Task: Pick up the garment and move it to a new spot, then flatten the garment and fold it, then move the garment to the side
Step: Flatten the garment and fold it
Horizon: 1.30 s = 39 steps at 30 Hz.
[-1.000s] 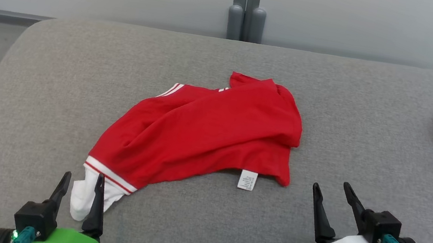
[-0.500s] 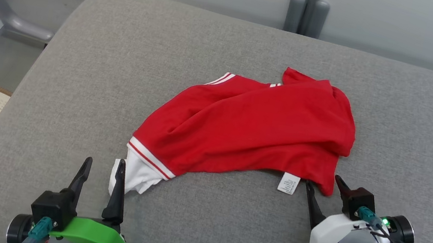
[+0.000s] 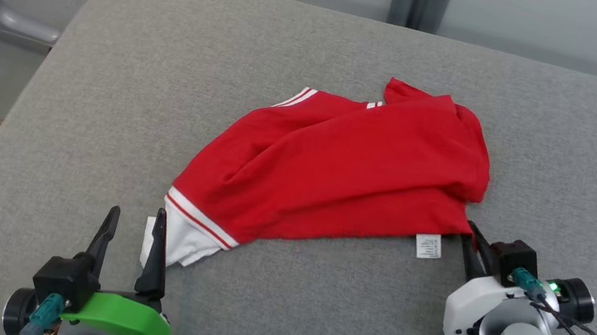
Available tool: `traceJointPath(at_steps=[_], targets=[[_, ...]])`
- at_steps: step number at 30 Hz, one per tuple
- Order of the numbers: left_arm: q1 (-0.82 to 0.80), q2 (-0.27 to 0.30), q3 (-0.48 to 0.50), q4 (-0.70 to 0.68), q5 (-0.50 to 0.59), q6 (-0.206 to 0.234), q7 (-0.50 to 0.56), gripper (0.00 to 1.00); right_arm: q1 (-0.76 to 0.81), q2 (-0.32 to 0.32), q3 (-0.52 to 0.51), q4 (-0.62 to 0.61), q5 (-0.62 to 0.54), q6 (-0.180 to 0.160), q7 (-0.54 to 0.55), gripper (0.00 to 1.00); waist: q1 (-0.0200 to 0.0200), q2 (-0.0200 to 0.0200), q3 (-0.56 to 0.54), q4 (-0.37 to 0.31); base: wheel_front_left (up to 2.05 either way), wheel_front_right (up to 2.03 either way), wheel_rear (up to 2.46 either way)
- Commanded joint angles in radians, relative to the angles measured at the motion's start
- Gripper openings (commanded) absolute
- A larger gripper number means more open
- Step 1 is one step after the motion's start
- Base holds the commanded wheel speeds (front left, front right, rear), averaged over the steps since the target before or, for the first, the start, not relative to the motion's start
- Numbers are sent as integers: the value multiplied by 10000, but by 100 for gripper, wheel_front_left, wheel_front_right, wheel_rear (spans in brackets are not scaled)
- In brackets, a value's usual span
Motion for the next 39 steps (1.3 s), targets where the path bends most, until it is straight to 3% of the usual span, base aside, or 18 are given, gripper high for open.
traceJointPath(at_steps=[1,12,22,24,25,39], targets=[[-90,-11,81,-34,108,-54,-26,100,202,-180,-132,-222,-97,-11,-31,0,0,0,-23,-378,0,0,0],[-151,-122,335,23,188,-241,-17,100,1277,-862,-1185,-1830,-545,-12,-31,0,0,0,52,-1233,0,0,0],[-176,-185,372,455,35,-434,-17,100,1799,-586,-1969,-1887,-845,-12,-31,0,0,0,53,-1580,0,0,0],[-203,-168,353,597,37,-447,-17,100,1811,-509,-1995,-1922,-816,-12,-31,47,0,0,21,-1691,0,0,0],[-223,-160,337,662,33,-461,-17,100,1820,-484,-2008,-1973,-782,-12,-31,97,0,0,3,-1739,0,0,0],[-567,144,661,2041,-473,-530,214,100,2792,-228,-2470,-3427,-212,-12,-31,100,0,0,-408,-2921,0,0,0]])
